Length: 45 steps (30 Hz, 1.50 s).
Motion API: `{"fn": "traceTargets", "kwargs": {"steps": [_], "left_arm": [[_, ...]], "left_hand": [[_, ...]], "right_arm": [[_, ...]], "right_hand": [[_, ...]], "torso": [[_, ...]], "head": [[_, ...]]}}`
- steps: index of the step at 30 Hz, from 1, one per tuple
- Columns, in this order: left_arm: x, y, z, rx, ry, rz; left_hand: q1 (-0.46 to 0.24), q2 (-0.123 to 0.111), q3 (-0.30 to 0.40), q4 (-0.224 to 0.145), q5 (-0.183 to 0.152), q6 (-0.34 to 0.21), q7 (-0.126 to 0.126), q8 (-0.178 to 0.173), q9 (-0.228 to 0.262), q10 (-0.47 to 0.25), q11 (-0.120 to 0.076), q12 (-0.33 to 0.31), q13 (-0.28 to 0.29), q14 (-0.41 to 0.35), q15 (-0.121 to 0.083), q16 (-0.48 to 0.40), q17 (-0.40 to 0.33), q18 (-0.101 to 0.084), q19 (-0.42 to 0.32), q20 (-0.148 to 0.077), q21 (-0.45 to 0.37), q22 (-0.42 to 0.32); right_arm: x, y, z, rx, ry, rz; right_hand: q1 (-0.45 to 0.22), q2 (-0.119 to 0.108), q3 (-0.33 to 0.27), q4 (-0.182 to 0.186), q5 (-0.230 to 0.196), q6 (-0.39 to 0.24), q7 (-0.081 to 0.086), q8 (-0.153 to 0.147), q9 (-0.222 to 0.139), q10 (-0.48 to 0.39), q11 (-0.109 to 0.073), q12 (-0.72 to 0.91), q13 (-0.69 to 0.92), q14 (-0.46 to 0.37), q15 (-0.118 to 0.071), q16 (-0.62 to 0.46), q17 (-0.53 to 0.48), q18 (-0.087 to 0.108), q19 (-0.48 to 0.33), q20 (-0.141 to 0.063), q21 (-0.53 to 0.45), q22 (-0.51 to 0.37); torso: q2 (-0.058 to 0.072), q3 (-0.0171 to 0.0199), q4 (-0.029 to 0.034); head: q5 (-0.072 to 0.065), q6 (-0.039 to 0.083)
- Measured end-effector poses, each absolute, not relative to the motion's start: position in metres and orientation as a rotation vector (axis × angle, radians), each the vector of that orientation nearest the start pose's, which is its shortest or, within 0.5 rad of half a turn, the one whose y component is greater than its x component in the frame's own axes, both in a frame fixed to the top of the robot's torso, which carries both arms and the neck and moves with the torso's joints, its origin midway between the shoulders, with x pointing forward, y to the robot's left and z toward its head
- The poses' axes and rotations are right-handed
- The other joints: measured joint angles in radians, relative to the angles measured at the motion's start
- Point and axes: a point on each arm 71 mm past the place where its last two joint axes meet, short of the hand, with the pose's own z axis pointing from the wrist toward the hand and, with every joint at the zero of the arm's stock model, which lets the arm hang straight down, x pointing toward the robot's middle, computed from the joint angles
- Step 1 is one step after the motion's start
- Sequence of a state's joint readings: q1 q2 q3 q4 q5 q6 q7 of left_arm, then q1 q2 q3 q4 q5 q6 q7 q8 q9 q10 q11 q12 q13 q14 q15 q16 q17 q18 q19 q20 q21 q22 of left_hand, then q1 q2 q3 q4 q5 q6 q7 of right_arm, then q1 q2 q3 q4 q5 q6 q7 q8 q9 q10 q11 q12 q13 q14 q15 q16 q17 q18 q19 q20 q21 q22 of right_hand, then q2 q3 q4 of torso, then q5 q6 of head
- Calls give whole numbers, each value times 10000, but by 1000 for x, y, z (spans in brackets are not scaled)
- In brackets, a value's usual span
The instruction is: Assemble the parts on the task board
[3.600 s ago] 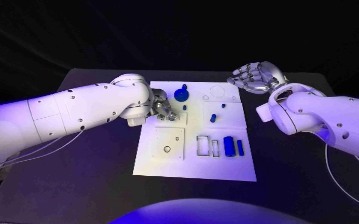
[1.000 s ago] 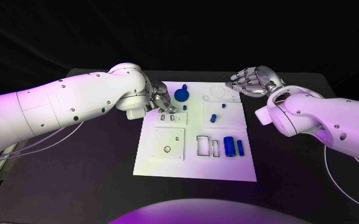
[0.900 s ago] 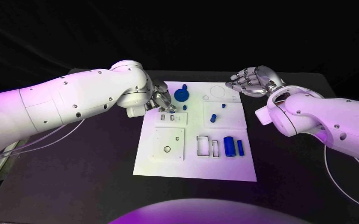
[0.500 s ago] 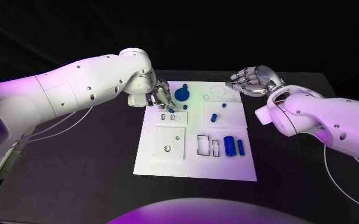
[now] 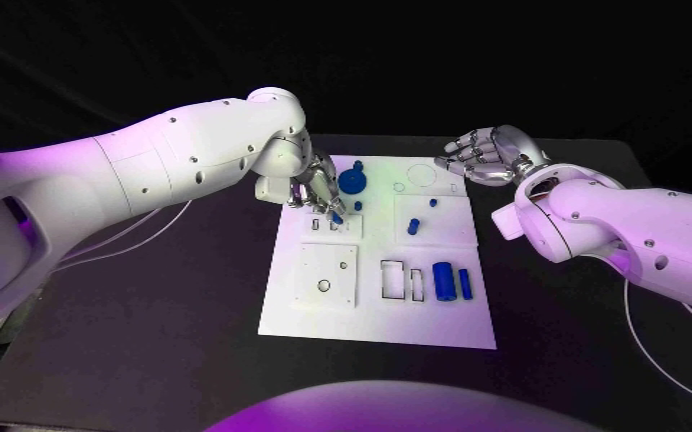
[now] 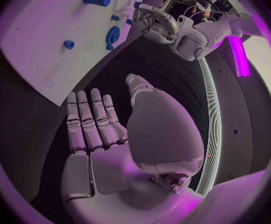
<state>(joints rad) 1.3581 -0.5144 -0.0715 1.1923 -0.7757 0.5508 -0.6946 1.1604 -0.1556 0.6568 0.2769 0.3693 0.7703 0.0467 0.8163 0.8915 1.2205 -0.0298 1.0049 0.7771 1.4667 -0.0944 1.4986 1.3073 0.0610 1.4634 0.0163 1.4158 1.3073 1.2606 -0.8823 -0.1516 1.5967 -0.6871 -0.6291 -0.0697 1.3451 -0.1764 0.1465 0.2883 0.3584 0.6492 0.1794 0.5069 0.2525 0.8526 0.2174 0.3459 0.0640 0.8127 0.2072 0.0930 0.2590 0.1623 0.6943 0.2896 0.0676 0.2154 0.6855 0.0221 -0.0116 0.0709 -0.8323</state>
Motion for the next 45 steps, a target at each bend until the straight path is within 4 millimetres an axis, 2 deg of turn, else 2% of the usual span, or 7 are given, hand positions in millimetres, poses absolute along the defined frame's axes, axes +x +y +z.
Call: {"fn": "traceTargets", "kwargs": {"steps": [9,22,31,36,45], "left_arm": [[527,137,-194,-714,26796,-3361],[527,135,-198,-510,26710,-3045],[527,135,-200,-483,26730,-2925],[527,135,-202,-465,26742,-2851],[527,137,-205,-407,26787,-2698]], "left_hand": [[-4,6,-28,-28,59,-2,35,27,9,0,0,0,-53,0,0,39,0,0,0,0,0,0],[-108,109,-111,-111,471,10,32,79,50,15,-15,0,-53,0,0,38,0,0,0,0,36,0],[-119,119,-138,-138,560,11,33,78,70,27,-24,0,-44,0,0,101,0,0,0,0,36,0],[-176,174,-166,-166,650,12,35,159,123,26,-24,-146,-377,0,0,259,0,0,0,0,36,0],[-240,159,-195,-195,824,24,46,223,143,24,-21,-146,-409,0,0,309,0,0,0,0,36,0]], "right_arm": [[475,-222,-191,6827,16209,8597],[475,-222,-191,6822,16208,8605],[475,-221,-190,6818,16204,8618],[475,-221,-190,6818,16203,8619],[475,-222,-190,6819,16199,8618]], "right_hand": [[0,0,-29,29,79,-28,28,0,-13,-6,6,-39,1,0,0,0,-31,1,-71,0,0,-21],[0,0,-29,29,79,-63,-7,0,-26,-42,42,-39,2,1,0,0,-46,1,-71,-1,0,-20],[0,0,-29,29,78,-63,-7,0,-26,-42,42,-39,2,-36,36,0,-57,1,-70,-1,0,-30],[0,0,-28,29,78,-63,-7,0,-34,-42,42,-38,2,-36,36,0,-57,0,-70,-1,0,-30],[0,0,-28,29,132,-63,-7,0,-44,-41,42,-77,3,-35,36,0,-71,0,-70,-1,0,-39]], "torso": [[5,-2,-2],[6,-12,1],[6,-11,2],[6,-8,-2],[7,-10,-7]], "head": [[8,6],[16,-26],[29,-34],[31,-39],[13,-67]]}}
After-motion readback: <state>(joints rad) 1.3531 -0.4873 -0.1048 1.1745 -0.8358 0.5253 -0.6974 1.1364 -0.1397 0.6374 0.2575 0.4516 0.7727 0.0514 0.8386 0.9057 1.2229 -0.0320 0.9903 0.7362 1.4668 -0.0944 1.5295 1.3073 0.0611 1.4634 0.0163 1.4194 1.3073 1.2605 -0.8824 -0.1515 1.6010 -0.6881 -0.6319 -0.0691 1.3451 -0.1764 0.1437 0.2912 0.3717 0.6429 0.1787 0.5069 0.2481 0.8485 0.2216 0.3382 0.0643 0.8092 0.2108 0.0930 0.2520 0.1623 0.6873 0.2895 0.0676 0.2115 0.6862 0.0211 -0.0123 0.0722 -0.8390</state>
